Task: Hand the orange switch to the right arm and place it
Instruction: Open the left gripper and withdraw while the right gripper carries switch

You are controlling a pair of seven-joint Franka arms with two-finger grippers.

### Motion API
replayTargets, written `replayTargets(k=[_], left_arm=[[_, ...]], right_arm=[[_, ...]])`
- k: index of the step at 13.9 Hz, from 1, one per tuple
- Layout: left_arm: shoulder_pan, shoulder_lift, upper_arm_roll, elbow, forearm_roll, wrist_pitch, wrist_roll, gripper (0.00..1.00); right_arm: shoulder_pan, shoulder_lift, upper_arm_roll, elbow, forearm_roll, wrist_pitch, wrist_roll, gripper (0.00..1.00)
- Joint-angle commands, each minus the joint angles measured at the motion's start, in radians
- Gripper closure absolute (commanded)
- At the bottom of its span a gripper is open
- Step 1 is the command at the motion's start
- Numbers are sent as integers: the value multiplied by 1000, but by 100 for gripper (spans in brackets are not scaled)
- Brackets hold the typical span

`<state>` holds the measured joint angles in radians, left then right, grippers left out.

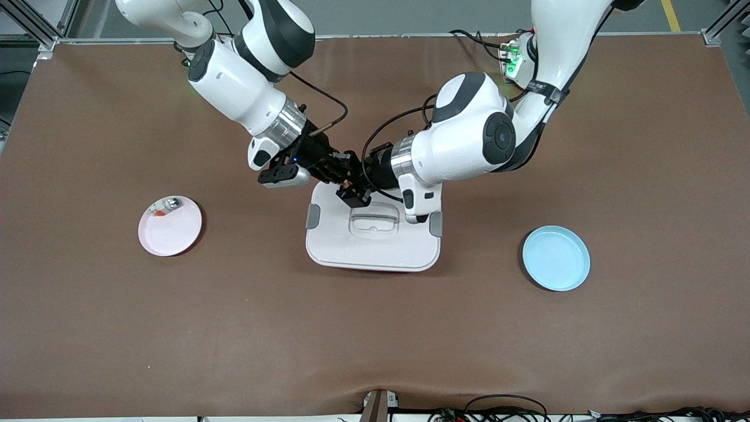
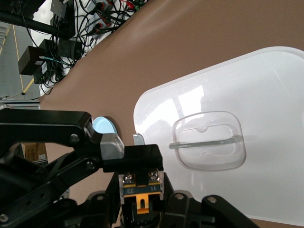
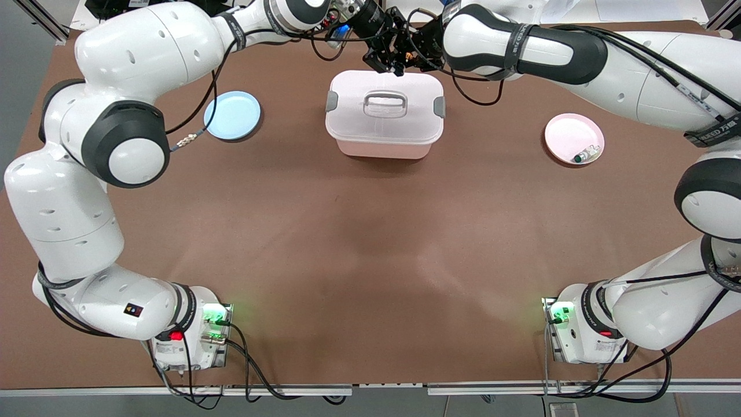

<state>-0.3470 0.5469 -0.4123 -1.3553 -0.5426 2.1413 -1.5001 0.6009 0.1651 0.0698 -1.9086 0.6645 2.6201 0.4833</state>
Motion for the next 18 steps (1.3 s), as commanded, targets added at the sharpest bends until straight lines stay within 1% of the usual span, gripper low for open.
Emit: replayTargets(k=[1,2,3,5,6,8,10,11,12,14,15,17,18], left_arm=[[-6,10,4,28,-14,2,-16,90],[-3,10,4,28,-14,2,-16,53],[-1,7,4,30,-13,2,-9,1],[6,-1,6,30,-11,2,-14,0],[10,-4,6,30,-11,2,-14,0],[13,-31,29,31,-4,0,-12,0],[17,-61,79,31,4,-9,-11,0],[19,-82,110,31,35,-12,-8,0],[19,-96,122,31,89,-12,-8,0],[36,-117,131,30,230,-35,-5,0],[57,-120,127,30,301,-55,9,0],[88,-136,130,27,384,-101,111,0],[115,-148,132,25,410,-150,185,0]], right_arm=[[-4,13,-1,26,20,-11,-14,100],[-4,13,-1,28,20,-12,-14,100],[-4,13,-1,30,20,-12,-12,100],[-6,11,-1,37,20,-20,-12,100],[-6,10,-4,42,20,-44,-12,100],[-36,5,-8,68,9,-141,-15,100],[-84,-9,-8,94,-19,-285,-28,100],[-113,-19,-8,108,-45,-390,-73,100],[-145,-33,-8,127,-72,-505,-141,100],[-228,-39,-10,198,-158,-749,-303,100],[-258,-38,-10,241,-221,-856,-409,100],[-320,-45,-10,267,-357,-972,-651,100],[-347,-59,-10,263,-425,-1009,-773,100]])
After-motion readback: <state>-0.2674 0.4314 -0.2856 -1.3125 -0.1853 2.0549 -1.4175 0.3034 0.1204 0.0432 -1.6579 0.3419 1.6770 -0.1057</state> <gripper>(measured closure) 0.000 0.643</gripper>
